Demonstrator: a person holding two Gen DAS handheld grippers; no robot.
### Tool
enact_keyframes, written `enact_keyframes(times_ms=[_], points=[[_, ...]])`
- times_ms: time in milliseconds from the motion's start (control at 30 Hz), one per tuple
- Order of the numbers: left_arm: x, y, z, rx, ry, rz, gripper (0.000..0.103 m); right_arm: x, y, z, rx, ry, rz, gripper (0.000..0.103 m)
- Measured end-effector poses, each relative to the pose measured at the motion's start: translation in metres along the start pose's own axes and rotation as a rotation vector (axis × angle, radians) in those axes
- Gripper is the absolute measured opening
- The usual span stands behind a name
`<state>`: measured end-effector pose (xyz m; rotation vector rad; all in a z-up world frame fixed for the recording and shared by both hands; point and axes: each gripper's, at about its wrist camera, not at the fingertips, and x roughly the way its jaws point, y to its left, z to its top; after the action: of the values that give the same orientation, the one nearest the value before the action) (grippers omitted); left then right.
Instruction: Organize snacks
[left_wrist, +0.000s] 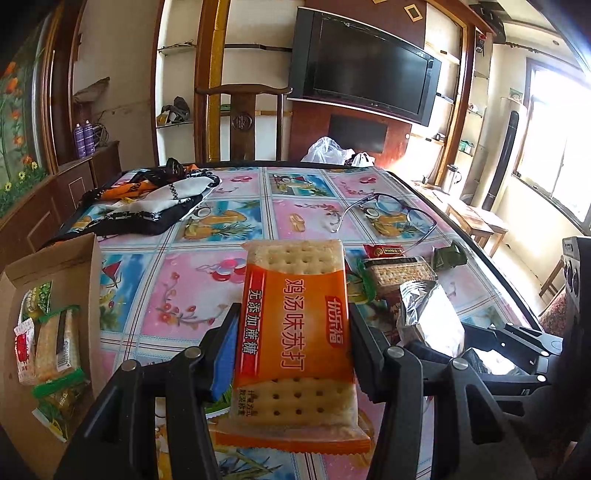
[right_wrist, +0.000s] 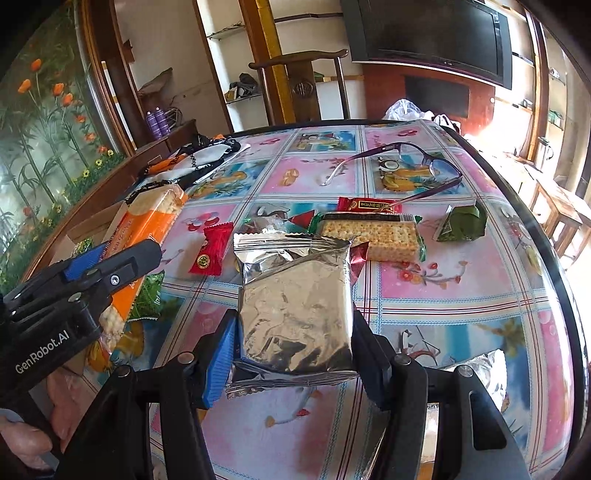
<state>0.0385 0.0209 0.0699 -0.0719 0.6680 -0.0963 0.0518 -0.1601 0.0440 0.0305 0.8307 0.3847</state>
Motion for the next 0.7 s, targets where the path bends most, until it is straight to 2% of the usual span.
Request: enact_keyframes(times_ms=[700], points=[[-0.0019,0.0014,-0.0008,-0.010,0.002,0.000,0.052,-0.0015,0.0044,-0.0033,-0.014,0.000,0.012,0.063]])
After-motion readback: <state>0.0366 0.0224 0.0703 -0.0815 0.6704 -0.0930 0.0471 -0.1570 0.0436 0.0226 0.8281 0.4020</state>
